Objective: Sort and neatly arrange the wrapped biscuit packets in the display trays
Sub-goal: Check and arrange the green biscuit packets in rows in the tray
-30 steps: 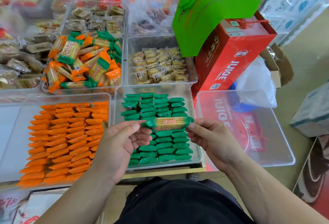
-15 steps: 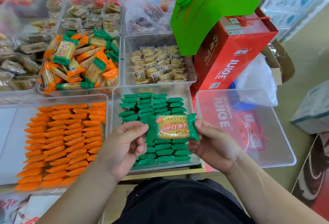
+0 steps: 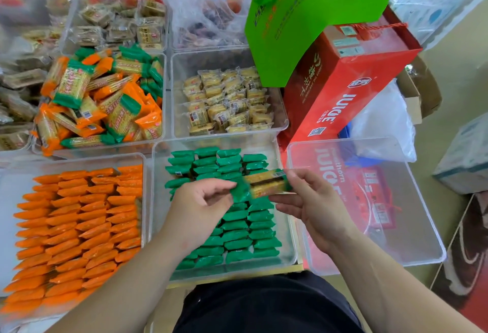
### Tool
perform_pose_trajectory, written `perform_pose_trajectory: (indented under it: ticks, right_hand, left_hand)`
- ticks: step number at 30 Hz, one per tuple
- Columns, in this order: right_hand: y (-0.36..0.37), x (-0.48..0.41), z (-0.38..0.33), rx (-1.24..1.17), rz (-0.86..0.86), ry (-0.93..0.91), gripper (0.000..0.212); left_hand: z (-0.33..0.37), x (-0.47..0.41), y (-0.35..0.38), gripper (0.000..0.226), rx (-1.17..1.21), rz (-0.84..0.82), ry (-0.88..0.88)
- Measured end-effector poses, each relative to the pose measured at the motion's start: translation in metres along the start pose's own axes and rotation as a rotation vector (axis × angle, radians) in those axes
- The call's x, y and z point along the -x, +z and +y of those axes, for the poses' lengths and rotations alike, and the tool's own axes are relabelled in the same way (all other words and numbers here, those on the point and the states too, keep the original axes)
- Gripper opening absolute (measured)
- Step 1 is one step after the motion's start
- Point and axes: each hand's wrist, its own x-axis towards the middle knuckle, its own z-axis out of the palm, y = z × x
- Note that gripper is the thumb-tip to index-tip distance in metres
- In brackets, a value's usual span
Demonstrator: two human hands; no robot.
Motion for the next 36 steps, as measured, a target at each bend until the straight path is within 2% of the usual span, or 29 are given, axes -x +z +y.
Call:
perform_pose_trajectory:
  ticks: [2,6,8,11,14,16,21,26,29,36]
  right_hand:
    - [-0.003,-0.015,-0.002,0.007,0.057,-0.033,0.015]
    - [-0.005,-0.046,-0.011,0.061,0.119,-0.142,0.032]
    - [-0.009,-0.064,-0.015,0.227,0.149,-0.24,0.035]
    - [-0.013,-0.09,-0.021,0.648,0.179,-0.463,0.029]
    - [-0.009,-0.109,-0.026,0.913,0.12,-0.708,0.029]
    - [-0.004,-0.12,-0.025,1.037,0.062,-0.809,0.029]
    - [0.004,-0.145,-0.024,1.297,0.117,-0.996,0.027]
    - [0.008,-0.158,-0.033,1.356,0.005,-1.111,0.022]
    - [0.004,-0.165,-0.023,1.463,-0.033,-1.074,0.016]
    - [0.015,-0.174,-0.004,1.693,0.134,-0.993,0.014]
  left_hand:
    - [-0.004,-0.016,0.006,0.033,-0.083,-0.035,0.057]
    - [-0.019,-0.054,0.016,0.045,-0.245,-0.127,0.094]
    - [-0.029,-0.077,0.023,0.053,-0.475,-0.172,0.103]
    - [-0.041,-0.104,0.035,0.064,-0.872,-0.241,0.163]
    - [-0.048,-0.119,0.047,0.073,-1.085,-0.295,0.213]
    - [-0.052,-0.122,0.052,0.073,-1.189,-0.291,0.233]
    - [-0.06,-0.119,0.057,0.069,-1.204,-0.236,0.259]
    - [-0.069,-0.118,0.053,0.07,-1.198,-0.224,0.258]
    - [-0.072,-0.119,0.052,0.071,-1.198,-0.212,0.257]
    - [-0.077,-0.117,0.052,0.072,-1.244,-0.212,0.259]
